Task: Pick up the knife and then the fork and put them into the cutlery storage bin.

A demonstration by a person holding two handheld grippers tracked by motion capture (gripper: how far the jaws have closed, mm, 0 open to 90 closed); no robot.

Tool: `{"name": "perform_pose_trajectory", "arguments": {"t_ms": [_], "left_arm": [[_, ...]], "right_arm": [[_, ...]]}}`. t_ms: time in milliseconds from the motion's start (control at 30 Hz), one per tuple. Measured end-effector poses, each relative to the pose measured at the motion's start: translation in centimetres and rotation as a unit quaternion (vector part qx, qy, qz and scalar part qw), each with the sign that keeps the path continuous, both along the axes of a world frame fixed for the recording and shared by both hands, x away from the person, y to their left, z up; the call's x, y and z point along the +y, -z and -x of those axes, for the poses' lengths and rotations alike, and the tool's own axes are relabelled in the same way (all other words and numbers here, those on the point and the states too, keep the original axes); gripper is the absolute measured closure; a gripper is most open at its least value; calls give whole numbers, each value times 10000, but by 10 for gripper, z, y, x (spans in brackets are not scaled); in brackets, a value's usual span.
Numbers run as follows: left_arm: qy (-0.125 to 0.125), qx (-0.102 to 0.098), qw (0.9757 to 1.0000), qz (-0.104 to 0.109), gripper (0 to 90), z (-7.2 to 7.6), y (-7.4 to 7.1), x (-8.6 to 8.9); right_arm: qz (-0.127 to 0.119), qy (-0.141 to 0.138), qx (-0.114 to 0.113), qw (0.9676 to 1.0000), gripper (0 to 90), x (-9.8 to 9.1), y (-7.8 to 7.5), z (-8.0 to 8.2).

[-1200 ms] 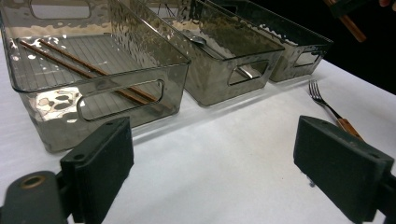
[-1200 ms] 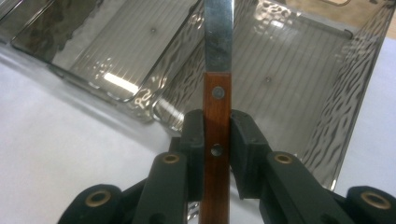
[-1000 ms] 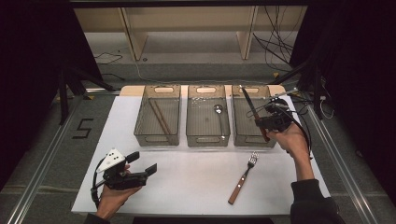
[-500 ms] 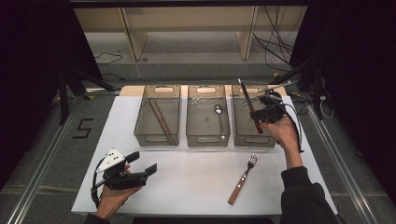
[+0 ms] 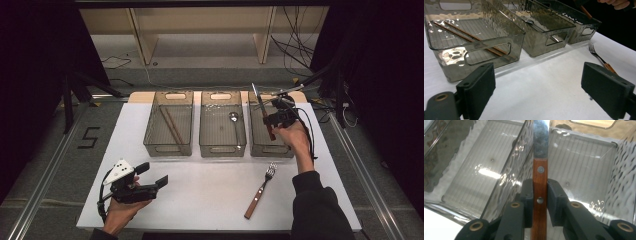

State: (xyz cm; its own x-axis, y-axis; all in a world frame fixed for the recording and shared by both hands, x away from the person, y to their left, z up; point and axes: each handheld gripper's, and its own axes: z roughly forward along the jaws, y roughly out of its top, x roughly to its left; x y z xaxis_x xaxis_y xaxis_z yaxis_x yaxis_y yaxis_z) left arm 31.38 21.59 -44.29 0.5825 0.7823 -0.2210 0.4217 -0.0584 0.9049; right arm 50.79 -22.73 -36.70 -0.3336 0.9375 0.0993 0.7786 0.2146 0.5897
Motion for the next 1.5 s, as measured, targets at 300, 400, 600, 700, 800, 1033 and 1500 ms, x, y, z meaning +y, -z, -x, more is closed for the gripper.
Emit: {"name": "perform_pose_trajectory", "arguments": {"t_ms": [300, 400, 600, 700, 800, 1033, 1500], "left_arm": [[2, 0, 10000, 6, 116, 0, 0, 0], [-12, 1, 10000, 25, 116, 0, 0, 0], [-12, 0, 10000, 22, 116, 0, 0, 0], [9, -1, 10000, -2, 116, 0, 0, 0], [8, -2, 10000, 1, 116, 0, 0, 0], [1, 9, 10000, 37, 116, 0, 0, 0], [13, 11, 10000, 6, 116, 0, 0, 0]], "right_arm": [[-5, 127, 96, 9999, 770, 2, 6, -8], [-15, 171, 133, 9998, 770, 3, 10, -11], [17, 252, 177, 9995, 769, 3, 15, -14], [12, 274, 248, 9993, 769, 4, 19, -16], [37, 301, 314, 9990, 768, 6, 23, -17], [66, 327, 474, 9983, 765, 10, 32, -19], [-131, -60, 442, 9989, 530, 11, 26, -9]]}}
